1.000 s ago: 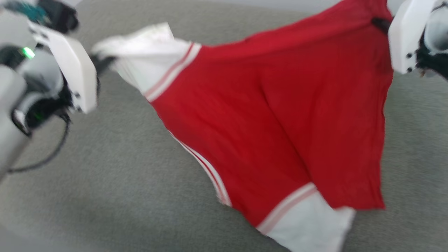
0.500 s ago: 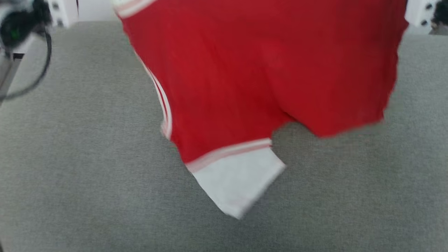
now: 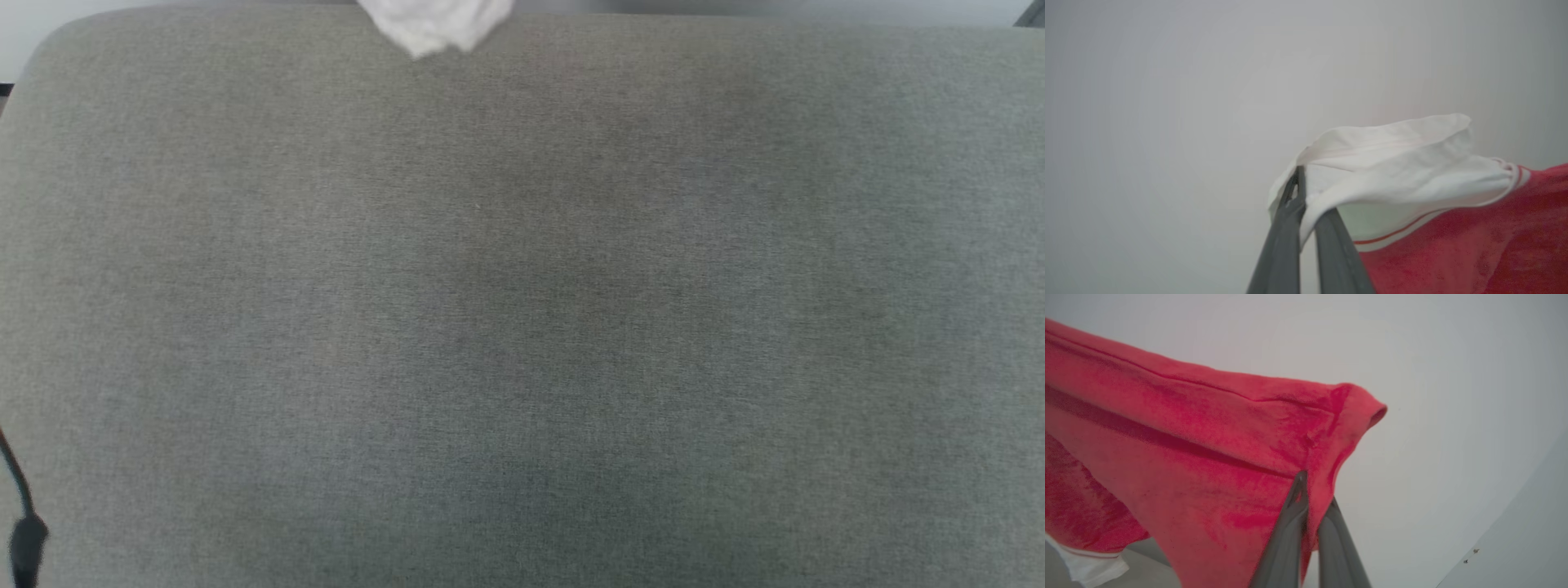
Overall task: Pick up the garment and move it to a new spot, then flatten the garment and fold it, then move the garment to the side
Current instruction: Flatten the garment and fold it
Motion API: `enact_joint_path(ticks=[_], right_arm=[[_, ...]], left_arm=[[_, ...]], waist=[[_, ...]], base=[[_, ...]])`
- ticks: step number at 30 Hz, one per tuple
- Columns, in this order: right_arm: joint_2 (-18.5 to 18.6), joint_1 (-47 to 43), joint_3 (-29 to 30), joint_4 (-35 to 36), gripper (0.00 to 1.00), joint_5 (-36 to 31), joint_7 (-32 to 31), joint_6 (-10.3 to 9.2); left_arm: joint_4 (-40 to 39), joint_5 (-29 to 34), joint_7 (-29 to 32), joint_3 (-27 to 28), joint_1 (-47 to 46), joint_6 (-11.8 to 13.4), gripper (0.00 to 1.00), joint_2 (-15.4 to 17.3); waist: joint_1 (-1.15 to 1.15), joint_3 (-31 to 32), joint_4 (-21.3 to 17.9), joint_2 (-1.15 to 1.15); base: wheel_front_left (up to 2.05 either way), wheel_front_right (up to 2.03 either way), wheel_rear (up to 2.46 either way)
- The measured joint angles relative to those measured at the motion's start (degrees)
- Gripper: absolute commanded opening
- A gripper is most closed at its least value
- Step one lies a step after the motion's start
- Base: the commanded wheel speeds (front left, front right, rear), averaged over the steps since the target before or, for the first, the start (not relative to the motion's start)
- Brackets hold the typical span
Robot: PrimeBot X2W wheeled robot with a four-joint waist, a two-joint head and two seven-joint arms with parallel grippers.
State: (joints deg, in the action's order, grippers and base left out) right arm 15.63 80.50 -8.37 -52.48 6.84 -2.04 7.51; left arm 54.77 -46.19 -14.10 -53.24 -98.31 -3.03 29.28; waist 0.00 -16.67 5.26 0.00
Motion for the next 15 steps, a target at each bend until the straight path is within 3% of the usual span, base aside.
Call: enact_joint_path(ticks=[5, 10, 15], right_arm=[[-1.46, -4.06, -1.71, -5.05, 0.00, -0.69, -0.74, 0.00], [-2.40, -10.83, -4.28, -7.50, 0.00, 3.16, -2.37, 0.00], [-2.04, -17.01, -8.35, -6.27, 0.00, 8.49, -4.70, 0.00]], left_arm=[[2.45, 0.43, -0.11, -3.12, 6.80, -3.60, 0.00, -0.51], [2.14, -3.93, 7.47, -7.35, 16.13, -4.31, 0.00, -0.64], [-6.64, -11.85, 17.69, -12.32, 25.54, -4.38, 0.00, 3.09]], waist=[[0.00, -0.01, 0.73, 0.00], [0.00, 0.52, 1.42, 0.00], [0.00, 1.31, 1.80, 0.00]], base=[[0.00, 0.00, 0.00], [0.00, 0.00, 0.00], [0.00, 0.00, 0.00]])
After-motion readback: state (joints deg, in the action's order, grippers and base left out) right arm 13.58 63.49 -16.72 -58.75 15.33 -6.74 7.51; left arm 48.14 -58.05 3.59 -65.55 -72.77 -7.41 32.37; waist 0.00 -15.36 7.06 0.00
